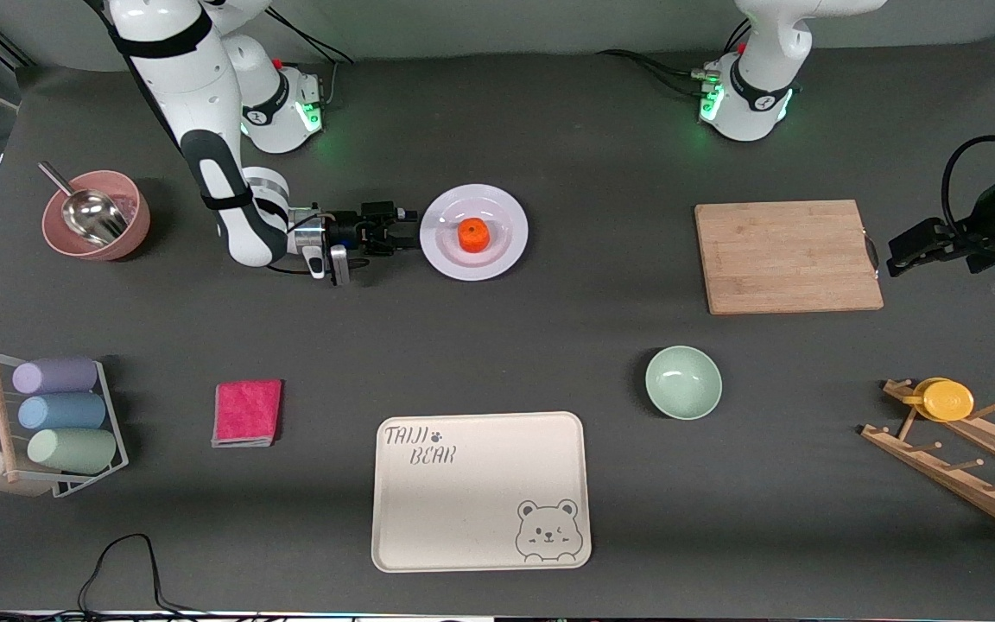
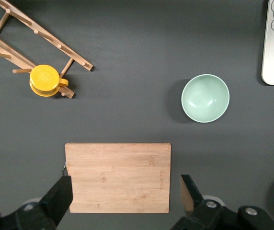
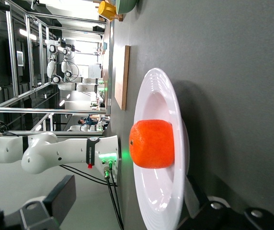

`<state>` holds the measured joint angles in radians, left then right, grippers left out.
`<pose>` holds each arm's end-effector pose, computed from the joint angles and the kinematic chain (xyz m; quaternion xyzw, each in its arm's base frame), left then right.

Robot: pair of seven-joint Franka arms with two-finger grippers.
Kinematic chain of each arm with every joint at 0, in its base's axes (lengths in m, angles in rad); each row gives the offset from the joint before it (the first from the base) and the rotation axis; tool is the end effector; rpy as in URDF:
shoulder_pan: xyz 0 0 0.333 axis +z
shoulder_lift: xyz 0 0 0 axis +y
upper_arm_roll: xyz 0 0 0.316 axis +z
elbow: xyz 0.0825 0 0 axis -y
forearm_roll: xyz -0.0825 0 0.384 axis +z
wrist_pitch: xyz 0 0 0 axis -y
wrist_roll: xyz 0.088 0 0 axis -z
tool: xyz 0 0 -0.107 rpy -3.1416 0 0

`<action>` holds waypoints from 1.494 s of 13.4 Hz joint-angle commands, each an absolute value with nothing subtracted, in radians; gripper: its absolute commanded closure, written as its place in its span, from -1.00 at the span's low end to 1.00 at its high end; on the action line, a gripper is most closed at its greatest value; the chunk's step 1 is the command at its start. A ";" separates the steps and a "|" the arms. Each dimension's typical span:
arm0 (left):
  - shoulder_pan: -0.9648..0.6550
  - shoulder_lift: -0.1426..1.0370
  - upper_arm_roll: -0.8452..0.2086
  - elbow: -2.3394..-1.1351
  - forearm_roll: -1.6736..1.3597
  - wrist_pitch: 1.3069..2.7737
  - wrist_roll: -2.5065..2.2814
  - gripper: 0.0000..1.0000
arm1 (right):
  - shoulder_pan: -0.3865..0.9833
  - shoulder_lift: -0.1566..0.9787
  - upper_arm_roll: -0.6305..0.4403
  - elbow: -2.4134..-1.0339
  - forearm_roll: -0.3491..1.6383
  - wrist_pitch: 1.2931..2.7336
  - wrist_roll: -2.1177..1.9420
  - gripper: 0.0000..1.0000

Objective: Place orange and plate with both arms
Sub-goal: 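Reach the right gripper to the plate rim and grasp it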

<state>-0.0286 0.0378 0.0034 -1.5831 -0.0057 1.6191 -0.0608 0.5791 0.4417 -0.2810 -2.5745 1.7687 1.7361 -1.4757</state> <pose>0.5696 -0.0150 0.6017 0.9998 0.0179 -0.0010 0.0027 0.3342 0.1787 0.1080 -0.7875 -0.0673 0.0089 0.6125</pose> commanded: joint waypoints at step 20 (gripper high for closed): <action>-0.020 0.043 -0.008 -1.560 -0.002 1.548 0.015 -1.00 | 0.706 0.506 -0.285 -2.573 1.954 1.747 -1.674 1.00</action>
